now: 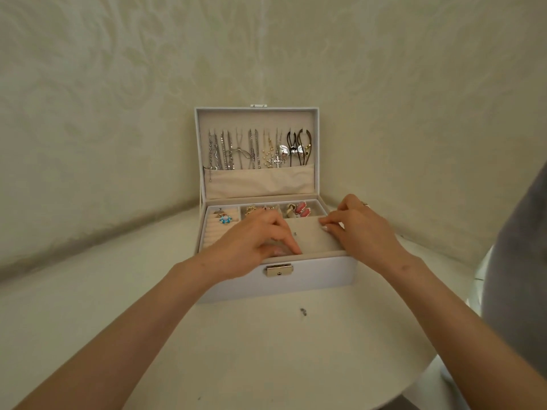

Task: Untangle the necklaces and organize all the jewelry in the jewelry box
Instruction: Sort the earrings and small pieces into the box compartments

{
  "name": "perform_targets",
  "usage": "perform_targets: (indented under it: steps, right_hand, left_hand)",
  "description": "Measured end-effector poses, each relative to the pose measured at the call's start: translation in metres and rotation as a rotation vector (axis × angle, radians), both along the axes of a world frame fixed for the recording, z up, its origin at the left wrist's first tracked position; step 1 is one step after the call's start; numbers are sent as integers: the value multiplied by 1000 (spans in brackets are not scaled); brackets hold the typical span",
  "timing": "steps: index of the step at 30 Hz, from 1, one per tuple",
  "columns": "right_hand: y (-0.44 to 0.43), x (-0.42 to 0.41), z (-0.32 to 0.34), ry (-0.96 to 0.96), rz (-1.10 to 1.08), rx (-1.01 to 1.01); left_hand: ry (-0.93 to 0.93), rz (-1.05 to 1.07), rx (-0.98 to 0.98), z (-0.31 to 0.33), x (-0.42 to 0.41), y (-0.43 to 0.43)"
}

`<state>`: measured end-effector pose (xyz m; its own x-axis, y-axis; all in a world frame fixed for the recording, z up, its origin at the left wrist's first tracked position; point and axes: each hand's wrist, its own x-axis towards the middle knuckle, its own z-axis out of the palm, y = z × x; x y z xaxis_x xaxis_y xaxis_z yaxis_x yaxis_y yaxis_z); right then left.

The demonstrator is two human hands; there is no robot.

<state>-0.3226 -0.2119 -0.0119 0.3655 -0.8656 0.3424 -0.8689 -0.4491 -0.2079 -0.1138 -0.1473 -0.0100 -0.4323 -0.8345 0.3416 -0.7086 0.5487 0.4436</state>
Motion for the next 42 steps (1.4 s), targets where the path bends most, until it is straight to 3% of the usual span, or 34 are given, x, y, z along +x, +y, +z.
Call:
perform_targets:
  steps: [4, 12, 15, 18, 20, 23, 37, 40, 42]
  right_hand:
    - [1, -2, 0, -13, 5, 8]
    - [11, -14, -6, -135, 104, -43]
    - [24, -21, -6, -284, 212, -126]
    - [50, -23, -3, -436, 432, 92]
    - [65, -18, -10, -347, 474, 313]
    - [75, -8, -28, -208, 401, 400]
    - [86, 7, -44, -250, 190, 333]
    - [89, 7, -45, -241, 191, 309]
    - [90, 8, -46, -248, 188, 291]
  left_hand:
    - [-21, -93, 71, 3, 3, -8]
    - [106, -138, 226, 5, 8, -7]
    - [76, -153, 201, 5, 13, -6]
    - [110, -147, 192, 2, 18, -4]
    - [157, -132, 200, 1, 20, -1]
    - [188, -108, 185, 0, 20, 3]
    - [263, 27, 82, 2, 14, 15]
    - [259, 131, -13, -1, 11, 21]
    - [241, 193, -193, -4, 6, 31]
